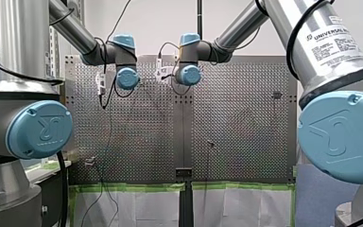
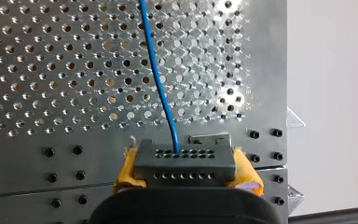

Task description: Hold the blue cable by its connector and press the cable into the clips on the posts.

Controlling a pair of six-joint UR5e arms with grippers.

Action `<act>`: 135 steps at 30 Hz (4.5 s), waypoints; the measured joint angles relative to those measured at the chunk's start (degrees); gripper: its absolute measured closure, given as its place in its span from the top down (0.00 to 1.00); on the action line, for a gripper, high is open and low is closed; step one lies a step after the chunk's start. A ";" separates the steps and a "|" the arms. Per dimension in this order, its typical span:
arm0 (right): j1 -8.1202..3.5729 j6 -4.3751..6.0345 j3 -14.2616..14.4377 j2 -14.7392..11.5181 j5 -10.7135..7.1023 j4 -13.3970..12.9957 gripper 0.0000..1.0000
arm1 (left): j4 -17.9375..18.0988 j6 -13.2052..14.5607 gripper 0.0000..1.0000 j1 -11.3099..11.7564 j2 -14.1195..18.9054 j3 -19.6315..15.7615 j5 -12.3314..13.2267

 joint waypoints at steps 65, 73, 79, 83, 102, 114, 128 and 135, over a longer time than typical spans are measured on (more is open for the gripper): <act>-0.88 6.73 -11.22 5.64 -6.00 9.91 0.00 | -2.32 -2.47 0.00 6.51 -6.38 8.11 7.62; -1.51 7.23 -11.81 6.17 -6.71 9.88 0.00 | -2.26 -2.65 0.00 8.07 -7.81 10.10 8.24; -1.84 7.34 -12.28 7.03 -6.80 9.81 0.00 | -1.80 -2.69 0.00 8.95 -9.17 10.78 9.92; -2.07 7.39 -12.65 7.80 -6.81 9.78 0.00 | -1.26 -2.79 0.00 9.66 -9.45 11.29 10.96; -3.85 7.62 -14.45 9.22 -7.29 9.33 0.00 | -3.93 -2.86 0.00 13.30 -14.40 16.92 16.12; -4.71 7.68 -14.45 9.38 -7.92 9.21 0.00 | -3.65 -3.02 0.00 15.29 -14.49 17.04 18.39; -4.83 7.70 -14.46 9.41 -8.25 9.39 0.00 | -2.00 -5.59 0.56 15.90 -14.43 17.04 20.86; -4.90 7.80 -14.47 9.40 -8.25 9.49 0.00 | -4.53 -7.45 1.00 15.56 -14.41 17.04 20.24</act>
